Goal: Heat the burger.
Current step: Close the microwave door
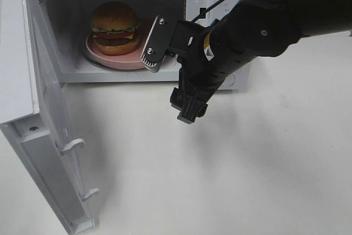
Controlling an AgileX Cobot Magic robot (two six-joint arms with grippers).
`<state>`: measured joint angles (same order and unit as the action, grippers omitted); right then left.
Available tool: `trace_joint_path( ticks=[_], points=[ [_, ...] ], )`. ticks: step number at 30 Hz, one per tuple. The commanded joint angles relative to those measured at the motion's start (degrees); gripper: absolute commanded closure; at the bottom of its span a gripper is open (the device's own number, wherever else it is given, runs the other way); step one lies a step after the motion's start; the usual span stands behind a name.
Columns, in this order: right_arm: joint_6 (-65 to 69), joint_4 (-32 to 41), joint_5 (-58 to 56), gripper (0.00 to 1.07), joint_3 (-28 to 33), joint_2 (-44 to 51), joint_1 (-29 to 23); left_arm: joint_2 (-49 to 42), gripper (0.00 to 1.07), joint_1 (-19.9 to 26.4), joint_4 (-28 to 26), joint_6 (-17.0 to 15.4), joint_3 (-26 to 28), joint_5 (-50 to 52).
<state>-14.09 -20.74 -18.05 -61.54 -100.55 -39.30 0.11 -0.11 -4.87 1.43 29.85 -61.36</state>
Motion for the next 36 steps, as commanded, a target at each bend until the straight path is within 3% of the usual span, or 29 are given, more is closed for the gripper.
trace_joint_path(
  ticks=[1, 15, 26, 36],
  points=[
    [6.99, 1.72, -3.09, 0.27, 2.81, 3.67, -0.23, -0.06, 0.07, 0.17, -0.06, -0.17, -0.11, -0.06],
    [22.75, 3.32, -20.91, 0.32, 10.14, 15.70, -0.23, -0.06, 0.07, 0.17, -0.06, -0.17, -0.11, -0.06],
    [22.75, 8.42, -30.08, 0.32, 10.71, 22.57, -0.23, -0.06, 0.07, 0.17, -0.06, -0.17, -0.11, -0.06],
    [22.29, 8.48, -34.32, 0.32, 18.85, 33.92, -0.23, -0.06, 0.07, 0.17, -0.06, -0.17, -0.11, -0.06]
  ],
)
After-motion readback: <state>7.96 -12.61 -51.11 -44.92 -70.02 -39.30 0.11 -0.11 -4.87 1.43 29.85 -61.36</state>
